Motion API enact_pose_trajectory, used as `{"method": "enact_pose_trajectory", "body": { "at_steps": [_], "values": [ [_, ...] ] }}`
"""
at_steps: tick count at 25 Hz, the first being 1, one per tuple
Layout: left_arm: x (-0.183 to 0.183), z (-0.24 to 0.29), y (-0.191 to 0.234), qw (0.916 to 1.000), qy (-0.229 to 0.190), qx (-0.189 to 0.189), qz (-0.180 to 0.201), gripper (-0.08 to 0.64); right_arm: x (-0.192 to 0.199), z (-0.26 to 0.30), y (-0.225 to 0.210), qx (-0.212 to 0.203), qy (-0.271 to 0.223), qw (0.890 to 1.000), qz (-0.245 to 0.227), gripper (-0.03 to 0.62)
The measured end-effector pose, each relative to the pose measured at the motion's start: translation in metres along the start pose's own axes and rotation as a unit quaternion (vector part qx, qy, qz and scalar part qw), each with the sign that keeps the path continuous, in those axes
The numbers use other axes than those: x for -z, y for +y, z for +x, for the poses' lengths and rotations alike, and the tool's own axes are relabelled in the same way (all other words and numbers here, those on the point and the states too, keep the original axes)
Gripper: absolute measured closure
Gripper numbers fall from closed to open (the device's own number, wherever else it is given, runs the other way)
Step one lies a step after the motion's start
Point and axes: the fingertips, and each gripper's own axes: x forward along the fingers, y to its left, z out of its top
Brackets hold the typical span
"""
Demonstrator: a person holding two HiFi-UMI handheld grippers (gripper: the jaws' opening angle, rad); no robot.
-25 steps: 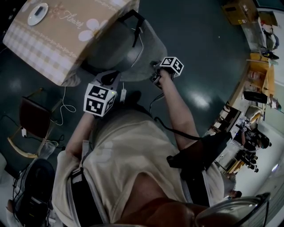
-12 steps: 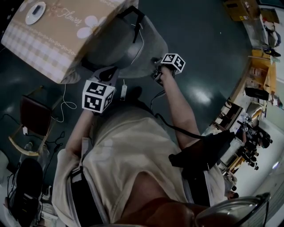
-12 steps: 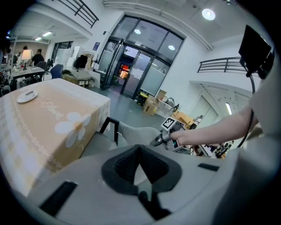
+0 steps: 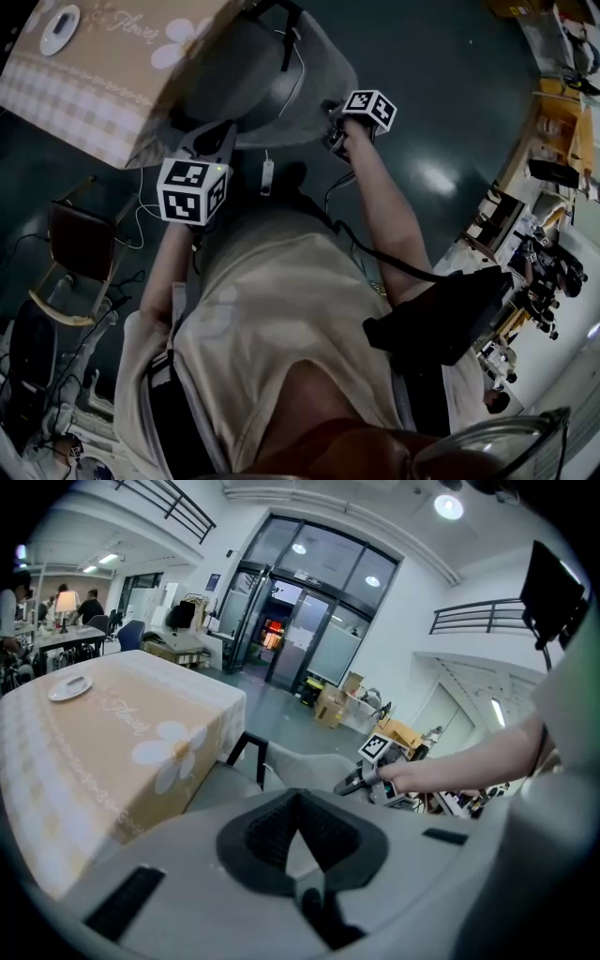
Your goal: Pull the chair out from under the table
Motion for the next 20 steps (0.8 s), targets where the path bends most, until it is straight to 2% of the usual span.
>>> {"method": "enact_pose_trajectory", "body": {
  "at_steps": [10,14,20],
  "values": [
    [0.000,0.002,-0.009,0.9998,0.010,0.008,0.012,0.552,0.000,-0.004,-0.006,-0.003,-0.004,1.000,0.006,0.480],
    [-0.002,0.000,-0.013,0.9997,0.004,0.022,0.014,0.552,0.001,-0.003,-0.007,-0.004,-0.004,1.000,0.007,0.480],
    [0.001,-0.001,-0.008,0.9999,0.004,0.008,0.009,0.552,0.000,-0.005,-0.008,-0.006,-0.004,1.000,0.001,0.480]
  ]
}}
